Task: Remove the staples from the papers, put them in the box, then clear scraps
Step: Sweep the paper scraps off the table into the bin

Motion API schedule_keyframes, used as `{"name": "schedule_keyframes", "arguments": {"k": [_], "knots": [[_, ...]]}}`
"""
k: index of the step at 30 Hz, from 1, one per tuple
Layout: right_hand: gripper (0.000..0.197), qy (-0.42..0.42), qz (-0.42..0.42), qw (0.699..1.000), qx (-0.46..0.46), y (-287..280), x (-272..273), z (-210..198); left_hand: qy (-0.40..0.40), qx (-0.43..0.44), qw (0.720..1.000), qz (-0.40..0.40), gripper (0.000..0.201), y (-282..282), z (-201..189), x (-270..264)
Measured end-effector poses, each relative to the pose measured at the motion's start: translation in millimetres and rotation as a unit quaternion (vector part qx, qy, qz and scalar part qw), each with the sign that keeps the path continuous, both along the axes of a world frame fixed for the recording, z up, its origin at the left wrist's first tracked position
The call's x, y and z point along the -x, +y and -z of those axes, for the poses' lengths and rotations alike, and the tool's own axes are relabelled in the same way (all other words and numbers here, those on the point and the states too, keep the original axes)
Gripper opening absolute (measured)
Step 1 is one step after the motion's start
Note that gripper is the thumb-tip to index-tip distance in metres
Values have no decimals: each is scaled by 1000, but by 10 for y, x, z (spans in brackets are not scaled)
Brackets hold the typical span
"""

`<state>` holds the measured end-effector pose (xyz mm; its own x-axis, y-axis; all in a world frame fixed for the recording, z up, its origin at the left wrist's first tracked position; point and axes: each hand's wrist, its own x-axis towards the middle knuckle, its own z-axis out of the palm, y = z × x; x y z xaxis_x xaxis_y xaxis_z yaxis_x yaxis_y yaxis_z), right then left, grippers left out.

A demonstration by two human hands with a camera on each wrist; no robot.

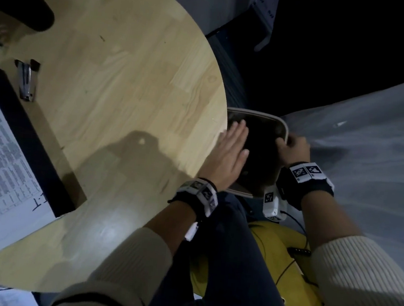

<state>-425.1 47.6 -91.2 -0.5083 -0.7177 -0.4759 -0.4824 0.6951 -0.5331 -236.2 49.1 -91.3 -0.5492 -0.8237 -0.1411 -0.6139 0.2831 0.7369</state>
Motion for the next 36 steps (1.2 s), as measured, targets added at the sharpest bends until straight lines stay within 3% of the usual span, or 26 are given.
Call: {"name": "schedule_keyframes", "arguments": {"k": [2, 5, 9, 14, 16, 18, 20, 23, 26, 30, 36], "knots": [[25, 4, -1, 1000, 0, 21, 36, -10, 12, 33, 995, -97, 58, -228, 3, -215], [25, 6, 1, 1000, -1, 47, 85, -16, -52, 22, 977, -205, 58, -635, 76, -591], [25, 3, -5, 1000, -13, 44, 101, -8, -154, 31, 979, -133, 63, -740, 119, -533], [26, 9, -1, 1000, -20, 21, 106, 11, -182, 53, 979, 73, 62, -258, 106, 13], [23, 7, 4, 1000, -20, 15, 110, 16, -161, 46, 978, 121, 66, -113, 70, 113], [17, 5, 6, 1000, -15, 6, 113, 10, -113, 37, 988, 98, 68, -97, 3, 102], [12, 8, 4, 1000, -8, -3, 120, -6, -82, 52, 995, 22, 63, -157, -77, -7], [21, 7, 4, 1000, -2, -2, 133, -9, -73, 66, 993, -65, 63, -181, -133, -380], [22, 4, 7, 1000, -4, -26, 116, -5, -140, 53, 989, -19, 73, -63, -22, -780], [25, -5, 9, 1000, -12, -41, 42, -12, -292, 93, 950, 67, 79, 103, 231, -839], [29, -13, 9, 1000, -14, -30, -73, -25, -317, 168, 931, 66, 79, 88, 263, -786]]}}
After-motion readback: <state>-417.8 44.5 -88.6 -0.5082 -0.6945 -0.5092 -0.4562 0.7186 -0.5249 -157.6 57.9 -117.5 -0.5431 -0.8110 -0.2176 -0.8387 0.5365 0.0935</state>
